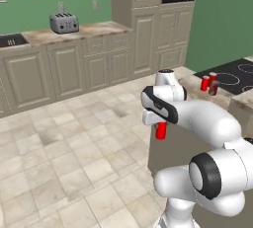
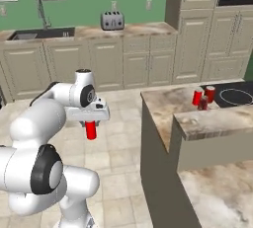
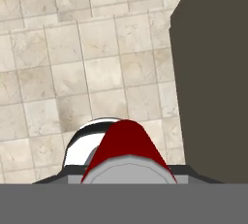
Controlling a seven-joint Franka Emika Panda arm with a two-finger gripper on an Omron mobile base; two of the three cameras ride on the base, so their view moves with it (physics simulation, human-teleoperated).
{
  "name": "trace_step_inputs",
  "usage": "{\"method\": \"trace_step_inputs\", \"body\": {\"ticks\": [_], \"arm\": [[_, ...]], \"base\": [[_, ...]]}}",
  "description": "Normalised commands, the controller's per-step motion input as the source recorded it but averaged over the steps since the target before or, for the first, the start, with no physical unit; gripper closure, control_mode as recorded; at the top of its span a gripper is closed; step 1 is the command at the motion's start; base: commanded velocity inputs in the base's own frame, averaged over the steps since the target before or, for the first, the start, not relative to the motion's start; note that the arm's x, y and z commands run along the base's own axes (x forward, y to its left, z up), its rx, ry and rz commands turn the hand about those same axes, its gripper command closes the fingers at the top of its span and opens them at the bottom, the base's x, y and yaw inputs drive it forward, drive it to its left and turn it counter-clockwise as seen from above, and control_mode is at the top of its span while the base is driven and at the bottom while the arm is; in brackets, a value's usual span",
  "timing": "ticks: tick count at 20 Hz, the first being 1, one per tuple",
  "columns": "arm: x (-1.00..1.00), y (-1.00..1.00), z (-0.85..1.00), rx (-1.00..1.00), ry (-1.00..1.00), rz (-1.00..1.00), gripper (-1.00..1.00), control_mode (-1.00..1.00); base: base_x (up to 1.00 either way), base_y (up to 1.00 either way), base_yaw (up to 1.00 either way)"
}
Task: Four empty soda cans are scattered around the kitchen. Gather all the cans and cluster them next to the stove for recycling.
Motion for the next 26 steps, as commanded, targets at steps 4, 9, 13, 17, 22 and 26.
{"method": "trace_step_inputs", "body": {"ticks": [4,9,13,17,22,26], "arm": [[0.00,0.00,0.00,0.00,0.00,0.00,1.00,1.00],[0.00,0.00,0.00,0.00,0.00,0.00,1.00,1.00],[0.00,0.00,0.00,0.00,0.00,0.00,1.00,1.00],[0.00,0.00,0.00,0.00,0.00,0.00,1.00,1.00],[0.00,0.00,0.00,0.00,0.00,0.00,1.00,1.00],[0.00,0.00,0.00,0.00,0.00,0.00,1.00,1.00]], "base": [[0.68,0.36,-0.16],[0.69,0.33,-0.20],[0.69,0.33,-0.21],[0.69,0.33,-0.21],[0.69,0.33,-0.21],[0.69,0.33,-0.22]]}}
